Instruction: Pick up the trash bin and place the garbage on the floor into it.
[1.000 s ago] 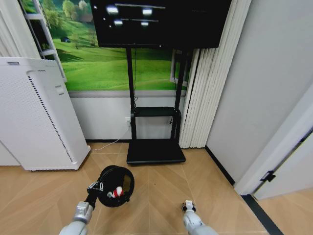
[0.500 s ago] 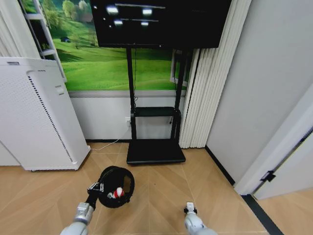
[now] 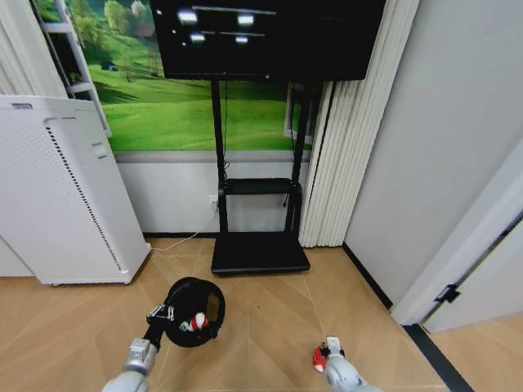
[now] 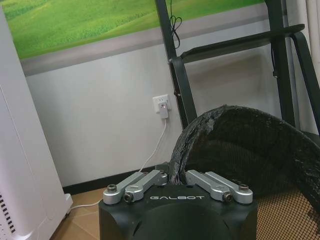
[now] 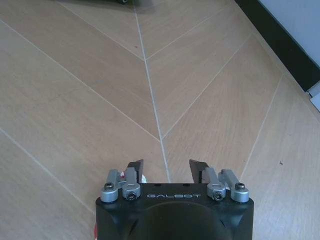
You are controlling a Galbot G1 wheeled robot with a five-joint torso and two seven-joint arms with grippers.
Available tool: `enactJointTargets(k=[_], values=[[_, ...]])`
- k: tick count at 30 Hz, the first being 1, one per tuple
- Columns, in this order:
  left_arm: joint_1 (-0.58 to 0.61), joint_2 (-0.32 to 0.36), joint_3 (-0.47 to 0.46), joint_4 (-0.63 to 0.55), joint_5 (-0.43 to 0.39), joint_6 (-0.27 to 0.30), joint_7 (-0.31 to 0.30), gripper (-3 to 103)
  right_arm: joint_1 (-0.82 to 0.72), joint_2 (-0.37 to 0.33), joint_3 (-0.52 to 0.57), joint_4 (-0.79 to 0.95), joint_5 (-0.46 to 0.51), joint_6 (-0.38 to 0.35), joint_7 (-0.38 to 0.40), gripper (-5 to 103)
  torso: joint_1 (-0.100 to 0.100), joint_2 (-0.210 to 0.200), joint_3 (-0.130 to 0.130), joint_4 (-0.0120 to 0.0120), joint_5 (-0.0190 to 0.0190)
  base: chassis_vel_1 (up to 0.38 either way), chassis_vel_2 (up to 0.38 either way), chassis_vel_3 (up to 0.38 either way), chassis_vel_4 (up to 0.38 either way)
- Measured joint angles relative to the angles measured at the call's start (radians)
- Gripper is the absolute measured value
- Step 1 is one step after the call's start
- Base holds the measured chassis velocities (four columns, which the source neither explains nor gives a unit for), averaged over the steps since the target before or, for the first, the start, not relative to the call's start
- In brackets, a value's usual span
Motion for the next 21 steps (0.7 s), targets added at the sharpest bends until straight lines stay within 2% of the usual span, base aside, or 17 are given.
enactJointTargets(k=[2,3,6,7,9,10,12,21], values=[[-0.003,0.000,0.001,-0.001,0.000,0.000,0.000,5,-0.022,-0.017,0.000,0.036,0.020,-0.011,0.013,63,0.000,0.000,0.000,-0.0002,0.0000,0.000,0.000,0.000,0.000],[-0.003,0.000,0.001,-0.001,0.000,0.000,0.000,5,-0.022,-0.017,0.000,0.036,0.020,-0.011,0.013,63,0.000,0.000,0.000,-0.0002,0.0000,0.000,0.000,0.000,0.000],[-0.008,0.000,0.005,0.000,0.000,0.000,0.000,5,-0.048,-0.036,-0.002,0.070,0.041,-0.018,0.020,80,0.000,0.000,0.000,-0.0003,0.0000,0.000,0.000,0.000,0.000],[-0.008,0.000,0.005,0.000,0.000,0.000,0.000,5,-0.048,-0.036,-0.002,0.070,0.041,-0.018,0.020,80,0.000,0.000,0.000,-0.0003,0.0000,0.000,0.000,0.000,0.000],[-0.012,-0.002,0.008,0.004,0.002,0.000,0.000,5,-0.058,-0.042,-0.008,0.082,0.044,-0.019,0.020,90,0.000,0.000,0.000,-0.0003,-0.0002,0.000,0.000,0.000,0.000],[-0.012,-0.002,0.008,0.004,0.002,0.000,0.000,5,-0.058,-0.042,-0.008,0.082,0.044,-0.019,0.020,90,0.000,0.000,0.000,-0.0003,-0.0002,0.000,0.000,0.000,0.000],[-0.016,-0.004,0.012,0.010,0.005,0.001,0.000,5,-0.059,-0.039,-0.014,0.081,0.043,-0.019,0.019,99,0.000,0.000,0.000,-0.0002,-0.0002,0.000,0.000,0.000,0.000],[-0.020,-0.005,0.015,0.015,0.007,0.002,0.000,5,-0.052,-0.031,-0.021,0.067,0.042,-0.019,0.017,100,0.000,0.000,0.000,-0.0002,-0.0001,0.000,0.000,0.000,0.000]])
